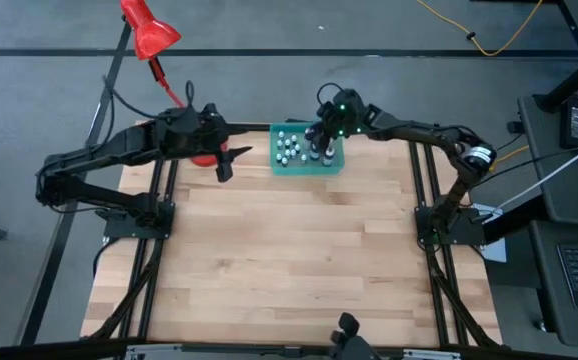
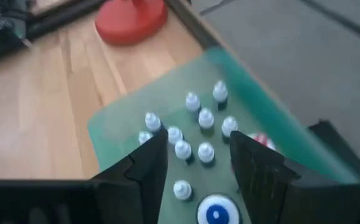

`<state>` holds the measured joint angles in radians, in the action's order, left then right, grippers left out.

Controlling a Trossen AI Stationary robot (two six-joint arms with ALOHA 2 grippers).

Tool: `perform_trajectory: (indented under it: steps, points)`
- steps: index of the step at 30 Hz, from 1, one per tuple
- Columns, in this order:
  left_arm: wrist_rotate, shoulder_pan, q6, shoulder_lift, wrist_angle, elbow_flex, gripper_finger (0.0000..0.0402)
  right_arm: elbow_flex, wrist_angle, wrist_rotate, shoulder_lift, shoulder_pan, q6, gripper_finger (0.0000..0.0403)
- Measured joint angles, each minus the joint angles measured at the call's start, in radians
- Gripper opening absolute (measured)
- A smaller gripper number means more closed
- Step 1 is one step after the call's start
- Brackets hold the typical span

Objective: Pick & Place food coloring
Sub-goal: Return to Home Position

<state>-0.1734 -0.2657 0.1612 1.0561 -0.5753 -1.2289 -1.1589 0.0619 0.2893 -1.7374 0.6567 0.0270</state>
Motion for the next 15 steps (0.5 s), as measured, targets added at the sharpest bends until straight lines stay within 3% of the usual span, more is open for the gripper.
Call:
perform_trajectory:
  steps: [4,8,11,15]
  points:
    - [0.001,0.002,-0.012,-0.046,0.007,0.000,0.0192,-0.074,0.097,-0.044,0.071,-0.003,-0.066,0.0166]
    - [0.065,0.002,-0.051,-0.117,0.008,0.000,0.0164,-0.129,0.169,-0.141,0.181,-0.020,-0.177,0.0152]
    - [0.125,0.002,-0.098,-0.163,-0.004,0.003,0.0119,-0.133,0.181,-0.172,0.287,-0.054,-0.247,0.0130]
    - [0.222,0.002,-0.155,-0.229,0.015,0.087,0.0028,-0.131,0.205,-0.174,0.405,-0.127,-0.324,0.0074]
